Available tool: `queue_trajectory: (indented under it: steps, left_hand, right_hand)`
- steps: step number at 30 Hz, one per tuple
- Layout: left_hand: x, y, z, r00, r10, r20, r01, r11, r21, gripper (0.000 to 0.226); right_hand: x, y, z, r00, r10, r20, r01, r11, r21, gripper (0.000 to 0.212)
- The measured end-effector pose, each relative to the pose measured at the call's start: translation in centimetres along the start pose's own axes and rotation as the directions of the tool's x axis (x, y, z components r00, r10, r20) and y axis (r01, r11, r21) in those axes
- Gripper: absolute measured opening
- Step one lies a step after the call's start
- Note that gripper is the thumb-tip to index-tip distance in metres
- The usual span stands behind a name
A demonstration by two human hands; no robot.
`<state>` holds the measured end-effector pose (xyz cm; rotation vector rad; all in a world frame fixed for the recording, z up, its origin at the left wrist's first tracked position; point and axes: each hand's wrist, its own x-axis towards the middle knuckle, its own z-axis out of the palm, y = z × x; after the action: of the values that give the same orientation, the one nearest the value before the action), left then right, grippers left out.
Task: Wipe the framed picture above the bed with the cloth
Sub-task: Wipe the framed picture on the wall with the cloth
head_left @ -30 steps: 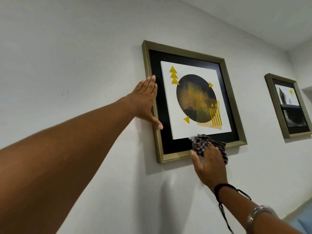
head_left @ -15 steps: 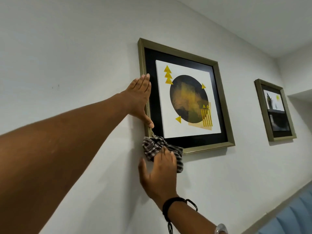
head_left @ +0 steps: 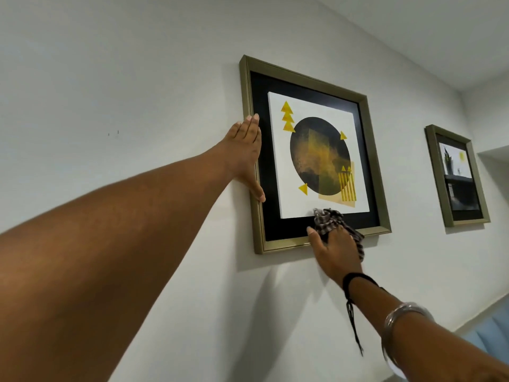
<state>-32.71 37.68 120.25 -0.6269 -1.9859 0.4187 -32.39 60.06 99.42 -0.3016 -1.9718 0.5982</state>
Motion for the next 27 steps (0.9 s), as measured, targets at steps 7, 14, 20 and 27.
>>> queue_trajectory:
  steps: [7,14,20,27]
  left_hand:
    - [0.4,0.4,0.2,1.0,-0.031,0.004,0.031,0.998,-0.045,0.16]
    - [-0.9,1.1,0.3,0.999,-0.031,0.024,0.034,0.99,-0.14,0.144]
    - [-13.9,1.3,6.0,0.996,-0.044,0.078,0.065,0.955,-0.288,0.119]
    - [-26.1,4.5,6.7,0.975,-0.192,0.113,0.196,0.496,-0.846,0.081]
  right_hand:
    - [-3.2,-4.3,0.7,0.999,-0.032,-0.02,0.032,0.999,0.033,0.06]
    - [-7.7,-9.6,1.2,0.976,-0.208,-0.057,0.21,0.977,0.03,0.018]
    - [-16.7,-12.2,4.3,0.996,-0.038,0.085,0.012,0.958,0.286,0.018]
    - [-21.7,-14.2,1.3,0.899,0.165,0.405,-0.427,0.524,0.736,0.024]
